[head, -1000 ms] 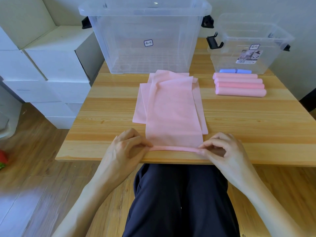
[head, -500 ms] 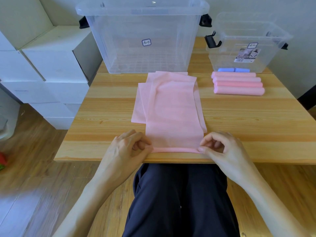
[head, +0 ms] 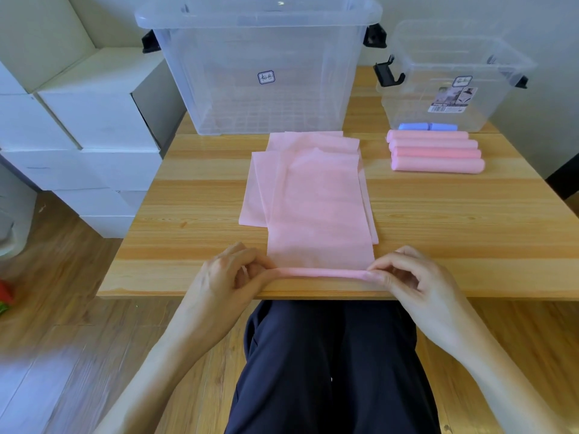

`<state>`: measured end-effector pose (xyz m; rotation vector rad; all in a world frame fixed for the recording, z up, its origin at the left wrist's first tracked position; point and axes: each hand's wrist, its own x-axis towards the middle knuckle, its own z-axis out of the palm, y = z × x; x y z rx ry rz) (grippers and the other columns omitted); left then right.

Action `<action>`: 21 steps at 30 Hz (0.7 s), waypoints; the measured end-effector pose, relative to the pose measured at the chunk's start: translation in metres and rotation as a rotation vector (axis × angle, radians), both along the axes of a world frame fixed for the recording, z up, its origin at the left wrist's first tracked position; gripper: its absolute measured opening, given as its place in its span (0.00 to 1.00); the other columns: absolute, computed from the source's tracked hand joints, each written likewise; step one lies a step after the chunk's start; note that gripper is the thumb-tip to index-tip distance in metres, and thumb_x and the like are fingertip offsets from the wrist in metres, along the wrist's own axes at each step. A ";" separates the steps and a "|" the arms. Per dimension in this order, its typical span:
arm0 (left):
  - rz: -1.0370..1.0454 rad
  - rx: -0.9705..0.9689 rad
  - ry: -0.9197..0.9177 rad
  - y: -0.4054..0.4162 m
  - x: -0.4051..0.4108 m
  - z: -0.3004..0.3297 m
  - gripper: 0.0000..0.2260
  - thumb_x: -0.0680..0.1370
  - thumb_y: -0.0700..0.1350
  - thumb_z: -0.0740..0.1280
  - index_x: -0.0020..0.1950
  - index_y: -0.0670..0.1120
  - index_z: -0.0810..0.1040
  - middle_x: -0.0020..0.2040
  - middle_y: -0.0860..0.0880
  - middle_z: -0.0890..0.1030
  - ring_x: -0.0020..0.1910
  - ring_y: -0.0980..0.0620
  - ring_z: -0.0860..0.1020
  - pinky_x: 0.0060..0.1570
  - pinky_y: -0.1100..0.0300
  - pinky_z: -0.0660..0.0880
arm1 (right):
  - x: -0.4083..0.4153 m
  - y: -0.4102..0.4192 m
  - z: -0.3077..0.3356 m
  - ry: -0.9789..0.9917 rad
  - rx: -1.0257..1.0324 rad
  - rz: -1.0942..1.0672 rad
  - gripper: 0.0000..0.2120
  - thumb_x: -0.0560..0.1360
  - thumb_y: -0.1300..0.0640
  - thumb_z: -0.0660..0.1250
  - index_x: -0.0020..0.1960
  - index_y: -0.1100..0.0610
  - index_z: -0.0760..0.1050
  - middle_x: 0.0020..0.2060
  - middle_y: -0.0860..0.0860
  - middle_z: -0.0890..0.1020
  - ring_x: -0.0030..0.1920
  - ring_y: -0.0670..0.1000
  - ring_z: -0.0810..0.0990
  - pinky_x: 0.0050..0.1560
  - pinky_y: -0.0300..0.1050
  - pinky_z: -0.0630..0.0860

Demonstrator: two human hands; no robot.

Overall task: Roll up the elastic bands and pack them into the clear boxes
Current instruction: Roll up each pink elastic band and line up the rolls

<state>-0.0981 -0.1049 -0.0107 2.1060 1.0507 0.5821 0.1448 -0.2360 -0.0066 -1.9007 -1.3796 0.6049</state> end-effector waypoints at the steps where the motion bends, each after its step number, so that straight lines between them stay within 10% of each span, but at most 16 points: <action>1: 0.004 -0.068 -0.025 -0.001 0.000 0.003 0.10 0.72 0.62 0.67 0.42 0.57 0.81 0.37 0.57 0.76 0.36 0.55 0.72 0.38 0.69 0.69 | 0.000 -0.002 0.003 0.033 -0.012 -0.003 0.08 0.74 0.45 0.66 0.43 0.47 0.82 0.39 0.45 0.77 0.40 0.42 0.73 0.41 0.30 0.67; 10: 0.006 -0.601 -0.138 -0.015 0.002 0.023 0.07 0.82 0.50 0.61 0.50 0.48 0.76 0.39 0.46 0.86 0.34 0.45 0.85 0.30 0.61 0.78 | -0.006 -0.010 0.020 0.460 -0.076 -0.125 0.08 0.76 0.52 0.68 0.43 0.54 0.83 0.39 0.52 0.85 0.35 0.53 0.86 0.32 0.45 0.82; 21: 0.003 -0.763 -0.387 -0.032 0.012 0.022 0.12 0.81 0.51 0.58 0.50 0.41 0.70 0.49 0.45 0.87 0.47 0.45 0.86 0.43 0.59 0.82 | -0.016 -0.025 0.016 0.624 -0.085 -0.208 0.12 0.80 0.51 0.63 0.45 0.57 0.79 0.25 0.59 0.78 0.17 0.54 0.71 0.29 0.50 0.75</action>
